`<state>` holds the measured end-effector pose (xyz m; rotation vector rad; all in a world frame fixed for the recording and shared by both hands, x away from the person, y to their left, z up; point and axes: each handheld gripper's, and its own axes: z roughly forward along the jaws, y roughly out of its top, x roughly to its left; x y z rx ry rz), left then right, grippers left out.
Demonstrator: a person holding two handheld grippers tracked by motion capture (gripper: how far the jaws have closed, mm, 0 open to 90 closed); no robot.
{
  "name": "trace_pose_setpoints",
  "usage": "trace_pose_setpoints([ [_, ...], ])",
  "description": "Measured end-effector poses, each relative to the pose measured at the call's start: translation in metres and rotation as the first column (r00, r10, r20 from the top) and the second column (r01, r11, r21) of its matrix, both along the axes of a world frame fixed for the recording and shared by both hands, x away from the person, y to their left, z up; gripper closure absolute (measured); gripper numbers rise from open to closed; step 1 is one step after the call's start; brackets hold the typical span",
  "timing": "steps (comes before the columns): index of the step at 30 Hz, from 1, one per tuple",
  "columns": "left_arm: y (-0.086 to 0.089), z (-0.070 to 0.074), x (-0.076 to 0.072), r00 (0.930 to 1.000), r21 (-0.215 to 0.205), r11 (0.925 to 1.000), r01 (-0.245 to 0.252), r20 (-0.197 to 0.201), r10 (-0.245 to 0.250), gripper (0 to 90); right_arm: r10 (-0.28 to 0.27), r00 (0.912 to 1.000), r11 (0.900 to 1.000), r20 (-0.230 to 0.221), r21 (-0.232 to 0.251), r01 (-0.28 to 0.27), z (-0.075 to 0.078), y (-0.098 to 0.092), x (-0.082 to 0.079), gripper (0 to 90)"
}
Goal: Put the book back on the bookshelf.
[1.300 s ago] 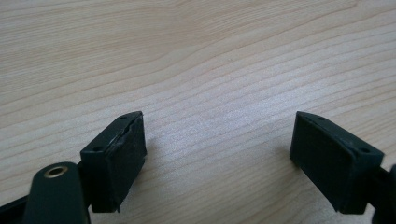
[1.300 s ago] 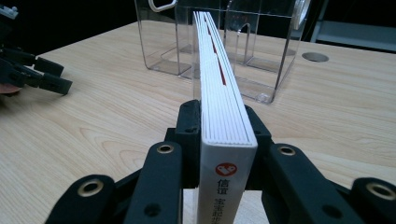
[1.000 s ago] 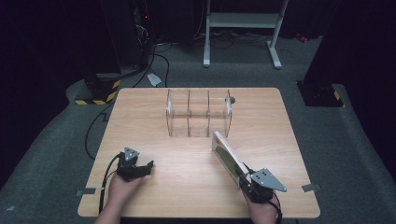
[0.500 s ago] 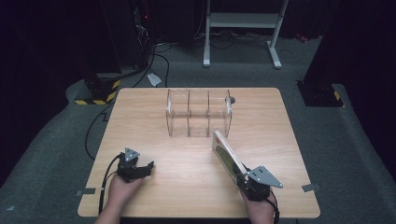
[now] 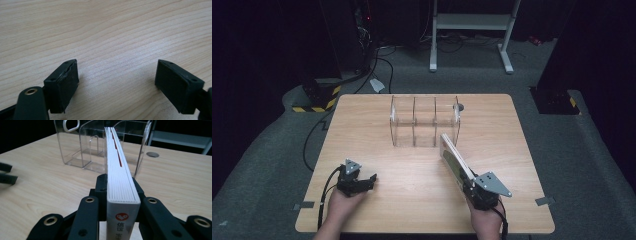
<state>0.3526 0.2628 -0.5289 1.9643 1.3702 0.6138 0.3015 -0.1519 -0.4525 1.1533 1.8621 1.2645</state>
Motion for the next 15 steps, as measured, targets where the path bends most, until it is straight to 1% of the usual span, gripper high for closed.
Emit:
trace_pose_setpoints([
  [3, 0.000, 0.000, 0.000, 1.0000, 0.003, 1.0000, 0.004, -0.001, -0.004, 18.5, -0.030, 0.9995, 1.000, 0.010, 0.005, 0.030, 0.005, 0.001, 0.006, 75.6],
  [6, 0.000, 0.000, 0.000, 1.0000, 0.002, 1.0000, 0.005, -0.001, -0.005, 18.3, -0.042, 0.9990, 0.999, 0.016, 0.003, 0.042, 0.007, 0.001, 0.010, 75.6],
  [8, 0.000, 0.000, 0.000, 1.0000, 0.003, 1.0000, 0.004, -0.002, -0.004, 18.0, -0.065, 0.9978, 0.998, 0.011, 0.003, 0.065, 0.009, 0.002, 0.015, 75.6],
  [9, 0.000, 0.000, 0.000, 1.0000, 0.004, 1.0000, 0.001, -0.003, -0.001, 17.1, -0.082, 0.9966, 0.997, 0.001, 0.010, 0.082, 0.011, 0.002, 0.020, 75.6],
  [11, 0.000, 0.000, 0.001, 1.0000, 0.002, 1.0000, 0.000, -0.006, 0.000, 17.0, -0.085, 0.9963, 0.996, -0.002, 0.014, 0.085, 0.012, 0.003, 0.022, 75.6],
  [13, 0.000, 0.000, 0.001, 1.0000, -0.003, 1.0000, -0.001, -0.005, 0.001, 16.3, -0.105, 0.9944, 0.994, 0.005, 0.010, 0.105, 0.015, 0.006, 0.026, 75.5],
  [14, 0.000, 0.000, 0.001, 1.0000, -0.002, 1.0000, 0.000, -0.006, 0.000, 16.2, -0.107, 0.9943, 0.994, 0.010, 0.013, 0.106, 0.016, 0.007, 0.028, 75.6],
  [15, 0.000, 0.000, 0.001, 1.0000, 0.000, 1.0000, 0.001, -0.005, -0.001, 16.1, -0.116, 0.9930, 0.993, 0.025, 0.003, 0.116, 0.020, 0.012, 0.030, 75.5],
])
